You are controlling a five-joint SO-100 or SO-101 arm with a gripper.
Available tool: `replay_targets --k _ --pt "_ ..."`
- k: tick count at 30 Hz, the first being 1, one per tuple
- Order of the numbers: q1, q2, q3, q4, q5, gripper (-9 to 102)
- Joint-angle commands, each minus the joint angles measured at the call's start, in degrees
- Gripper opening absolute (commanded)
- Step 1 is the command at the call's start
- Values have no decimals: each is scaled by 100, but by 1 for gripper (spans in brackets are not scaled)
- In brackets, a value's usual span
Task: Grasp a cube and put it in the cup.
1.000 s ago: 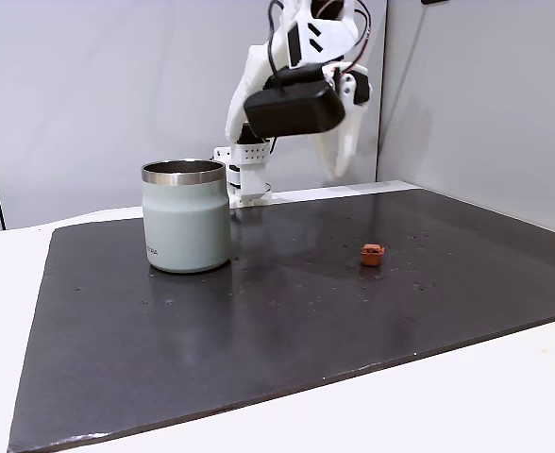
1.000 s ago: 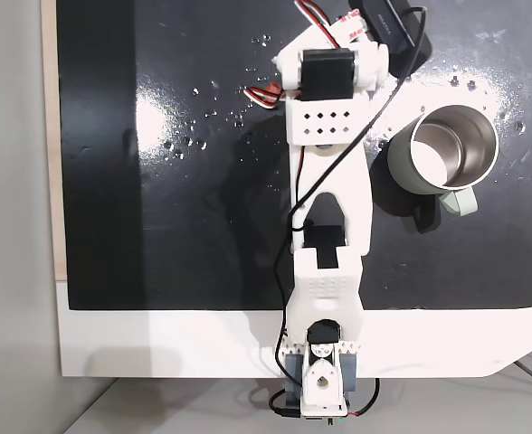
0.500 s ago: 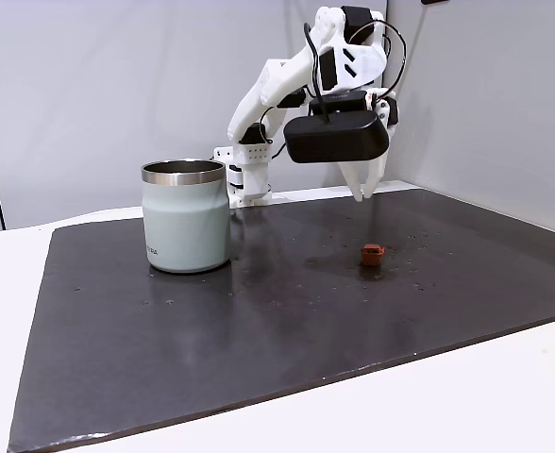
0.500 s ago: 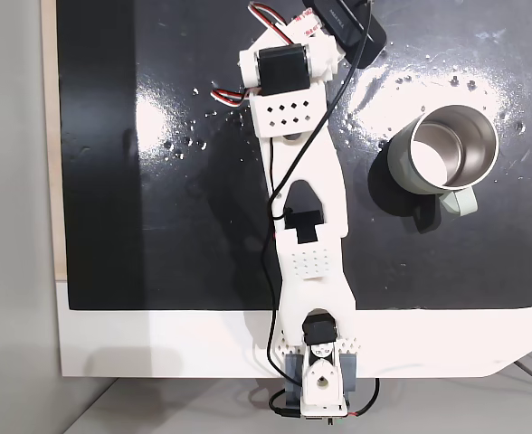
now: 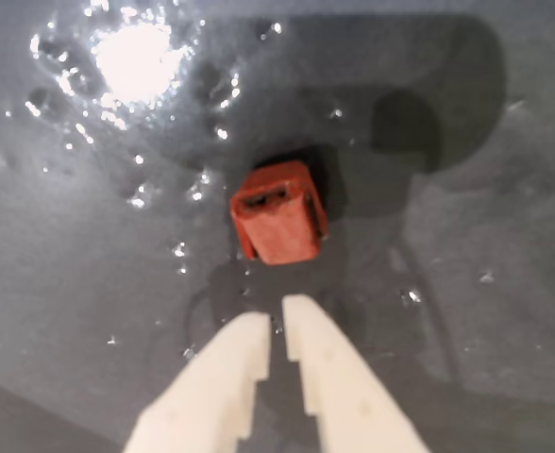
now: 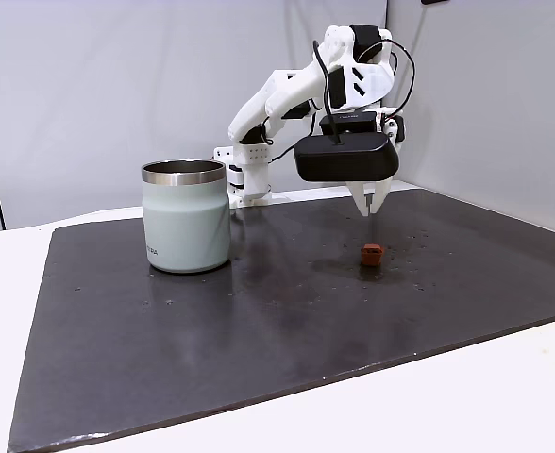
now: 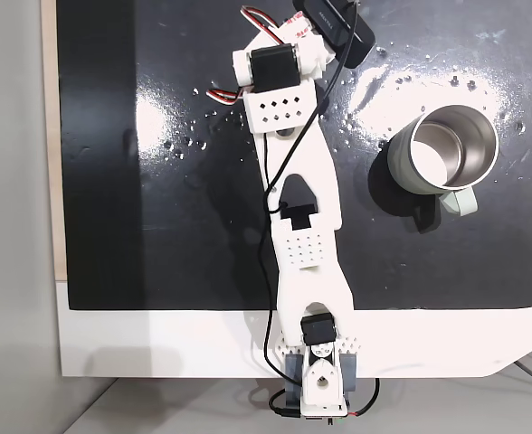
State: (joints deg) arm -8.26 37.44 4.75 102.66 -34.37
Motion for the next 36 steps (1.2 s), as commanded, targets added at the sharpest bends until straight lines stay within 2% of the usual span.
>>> replay_targets --k 1,6,14,22,36 --pt "-9 53 -369 44 53 0" --pt "0 -9 -378 44 35 2" --pt "18 -88 -413 44 53 19" --pt "79 -132 105 53 -123 20" --pt "290 -976 -193 53 -167 20"
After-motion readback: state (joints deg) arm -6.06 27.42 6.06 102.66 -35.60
